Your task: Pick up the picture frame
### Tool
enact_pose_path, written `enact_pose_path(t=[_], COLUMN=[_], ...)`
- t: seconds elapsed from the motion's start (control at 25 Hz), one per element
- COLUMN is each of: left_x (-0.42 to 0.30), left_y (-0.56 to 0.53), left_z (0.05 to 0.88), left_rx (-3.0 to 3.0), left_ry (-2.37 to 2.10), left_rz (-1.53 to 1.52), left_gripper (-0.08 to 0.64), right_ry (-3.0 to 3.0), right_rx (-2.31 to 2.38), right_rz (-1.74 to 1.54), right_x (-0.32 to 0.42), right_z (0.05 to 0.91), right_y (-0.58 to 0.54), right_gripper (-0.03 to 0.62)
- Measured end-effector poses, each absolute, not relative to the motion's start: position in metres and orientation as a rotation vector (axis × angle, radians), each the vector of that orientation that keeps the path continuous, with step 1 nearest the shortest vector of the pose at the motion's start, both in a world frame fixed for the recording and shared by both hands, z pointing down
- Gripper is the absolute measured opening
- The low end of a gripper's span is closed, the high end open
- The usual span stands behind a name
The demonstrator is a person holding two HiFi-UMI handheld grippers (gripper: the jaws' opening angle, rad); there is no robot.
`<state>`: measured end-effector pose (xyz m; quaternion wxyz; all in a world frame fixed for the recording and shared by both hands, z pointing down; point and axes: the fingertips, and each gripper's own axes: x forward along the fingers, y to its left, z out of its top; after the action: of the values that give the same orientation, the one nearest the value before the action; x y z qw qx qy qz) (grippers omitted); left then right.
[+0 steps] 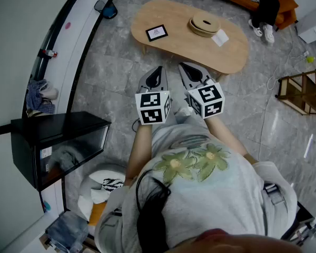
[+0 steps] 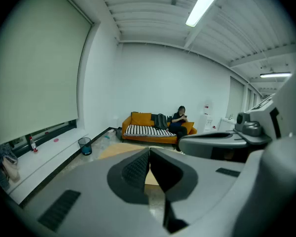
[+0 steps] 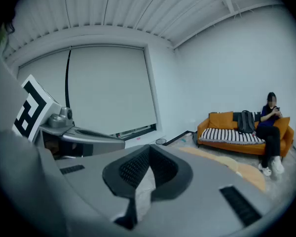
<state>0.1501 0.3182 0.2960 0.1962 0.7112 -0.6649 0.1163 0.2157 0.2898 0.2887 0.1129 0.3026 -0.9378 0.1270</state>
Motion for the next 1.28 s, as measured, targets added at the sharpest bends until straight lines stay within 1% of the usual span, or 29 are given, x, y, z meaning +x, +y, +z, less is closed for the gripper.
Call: enact_pose_path(t=[0.2,0.4,0.68,1.04,1.28], left_x=[0.147,0.128,0.088,0.011,-0.022], left_y=[0.311,0.293,0.247,0.172,0.14], left_z=[0.304,0.316,0.332,0.352,0.368], left_rx=[1.98,1.943,1.901,1.866,1.879], left_ry=[-1.843,-1.828,-1.794,-1.749,-1.696], left_rz=[0.333,0.334,0.316,0.32,0.329], left_gripper=[0.015,0.015,0.015,0.017,0.017], right_ry=[-2.728,-2.714,-2.667,-2.594,-2.549], right_rx=[0.9,0.902,0.921,0.978,1.015], right_rz=[0.41,0.434,0.456,0.465,0.485], right_x=[0.215,0.2,0.168,0.11,0.082], right_z=[0.299,0.307,0.323,0.344,0.355], right_y=[0.28,0.26,0.212,0.134,0.106], right_gripper=[0.006,0.006,0.008,0.008,0.008])
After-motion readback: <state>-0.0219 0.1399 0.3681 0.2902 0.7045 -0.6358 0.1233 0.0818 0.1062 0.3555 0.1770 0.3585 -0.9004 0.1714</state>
